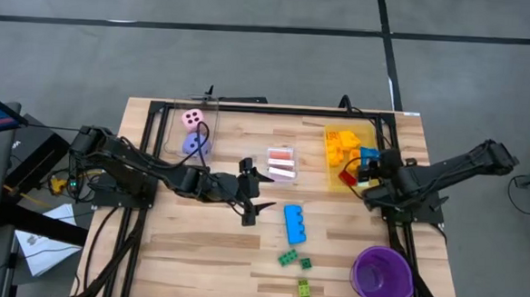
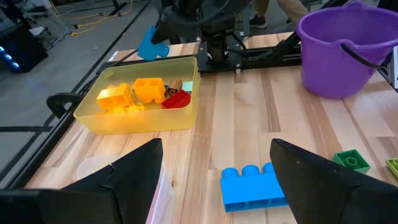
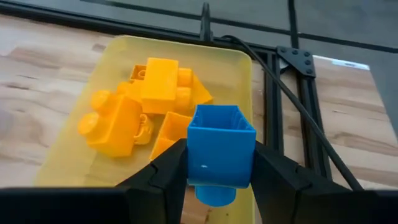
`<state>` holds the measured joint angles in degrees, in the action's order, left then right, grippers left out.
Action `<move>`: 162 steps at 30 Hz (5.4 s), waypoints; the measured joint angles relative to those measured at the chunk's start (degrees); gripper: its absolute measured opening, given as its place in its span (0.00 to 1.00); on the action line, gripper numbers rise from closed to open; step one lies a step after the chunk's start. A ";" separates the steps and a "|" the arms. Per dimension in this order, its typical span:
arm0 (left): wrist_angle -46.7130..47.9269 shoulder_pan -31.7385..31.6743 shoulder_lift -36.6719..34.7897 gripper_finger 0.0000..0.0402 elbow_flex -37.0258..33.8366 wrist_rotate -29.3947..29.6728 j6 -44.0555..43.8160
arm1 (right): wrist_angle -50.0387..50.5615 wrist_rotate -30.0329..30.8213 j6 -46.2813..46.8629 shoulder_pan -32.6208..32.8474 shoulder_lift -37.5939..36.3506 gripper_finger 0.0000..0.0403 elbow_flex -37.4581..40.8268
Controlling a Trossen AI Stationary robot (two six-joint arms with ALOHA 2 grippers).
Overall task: Pick & Place Toys
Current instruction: Put the blue game piece into the yellow bin
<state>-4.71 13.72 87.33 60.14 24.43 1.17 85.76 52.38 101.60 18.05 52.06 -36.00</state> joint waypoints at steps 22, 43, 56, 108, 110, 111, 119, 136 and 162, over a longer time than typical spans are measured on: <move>-0.09 -0.35 0.02 0.73 0.00 -0.04 0.00 | -15.36 7.30 -19.90 -20.22 10.16 0.36 0.95; -0.02 -0.35 0.02 0.73 -0.02 -0.20 0.00 | -30.97 6.71 -37.73 -32.86 20.54 0.36 1.00; -0.01 -0.35 0.02 0.73 -0.02 -0.10 0.00 | -30.48 6.38 -37.75 -32.86 22.13 0.43 1.04; 0.00 -0.35 0.02 0.73 -0.02 -0.20 0.02 | -71.59 -34.53 -90.93 9.32 -0.65 0.46 -0.18; -0.02 -0.35 0.02 0.73 -0.02 -0.20 0.02 | -71.49 -34.54 -91.10 9.36 -0.19 0.46 -0.18; -0.02 -0.34 0.02 0.73 -0.02 -0.20 0.02 | -71.34 -34.57 -91.12 9.28 -0.03 0.46 -0.18; 1.81 -0.28 0.02 0.73 -0.02 -4.92 0.09 | -71.48 -39.07 -89.01 9.22 0.49 0.46 -0.16; 3.43 0.62 0.04 0.73 -0.02 -6.79 1.88 | -65.70 -39.21 -65.06 -0.64 14.02 0.48 -6.58; 17.06 -4.59 -6.24 0.73 -0.04 23.55 0.93 | -25.64 -42.07 -33.89 -4.28 39.22 0.67 -41.36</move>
<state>12.35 9.13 81.09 60.10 47.97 2.10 60.12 10.31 67.71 13.77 91.28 -77.36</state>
